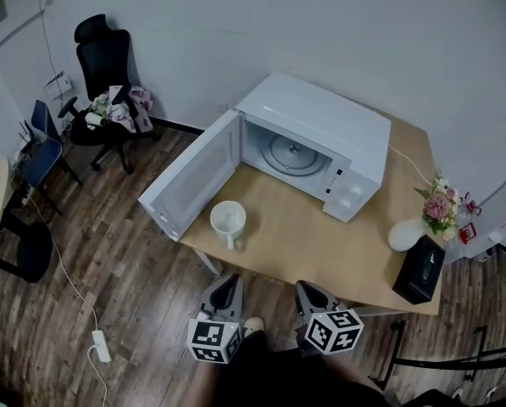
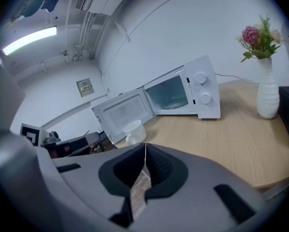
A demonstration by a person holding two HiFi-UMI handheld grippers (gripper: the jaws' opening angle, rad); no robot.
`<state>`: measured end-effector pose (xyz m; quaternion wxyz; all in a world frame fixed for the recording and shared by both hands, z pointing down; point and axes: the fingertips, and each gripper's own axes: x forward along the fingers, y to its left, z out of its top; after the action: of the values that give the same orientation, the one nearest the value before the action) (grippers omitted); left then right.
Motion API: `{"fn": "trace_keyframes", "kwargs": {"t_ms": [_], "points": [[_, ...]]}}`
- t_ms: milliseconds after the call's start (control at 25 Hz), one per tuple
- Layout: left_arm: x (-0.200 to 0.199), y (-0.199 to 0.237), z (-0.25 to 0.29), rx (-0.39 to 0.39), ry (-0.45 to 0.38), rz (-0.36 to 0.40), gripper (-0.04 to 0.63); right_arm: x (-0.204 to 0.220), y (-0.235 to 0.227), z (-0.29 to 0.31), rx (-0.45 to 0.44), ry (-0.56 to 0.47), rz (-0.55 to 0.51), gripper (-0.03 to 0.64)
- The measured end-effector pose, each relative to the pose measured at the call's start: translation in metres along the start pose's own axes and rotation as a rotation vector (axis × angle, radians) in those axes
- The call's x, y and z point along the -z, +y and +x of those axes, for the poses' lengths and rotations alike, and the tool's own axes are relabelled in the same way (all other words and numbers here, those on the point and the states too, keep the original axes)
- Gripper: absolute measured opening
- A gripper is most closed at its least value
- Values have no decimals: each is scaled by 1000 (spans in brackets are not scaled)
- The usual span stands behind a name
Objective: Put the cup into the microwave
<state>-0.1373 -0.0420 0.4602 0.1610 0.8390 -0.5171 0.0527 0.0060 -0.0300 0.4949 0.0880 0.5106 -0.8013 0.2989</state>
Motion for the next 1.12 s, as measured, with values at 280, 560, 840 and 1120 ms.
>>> {"fn": "trace_keyframes", "kwargs": {"t_ms": [280,560,840,1120], "points": [[-5,13,12,-6,3,8,15,-6,4,21,-10,9,-5,-5],[11,23,20,-40,36,-34,327,-4,0,30,2,29,-3,-6],[8,31,27,-91,21,-18,397,-3,-12,24,40,29,11,-5],[6,26,37,-83,28,-11,399,-11,-25,22,68,23,37,-6]]}}
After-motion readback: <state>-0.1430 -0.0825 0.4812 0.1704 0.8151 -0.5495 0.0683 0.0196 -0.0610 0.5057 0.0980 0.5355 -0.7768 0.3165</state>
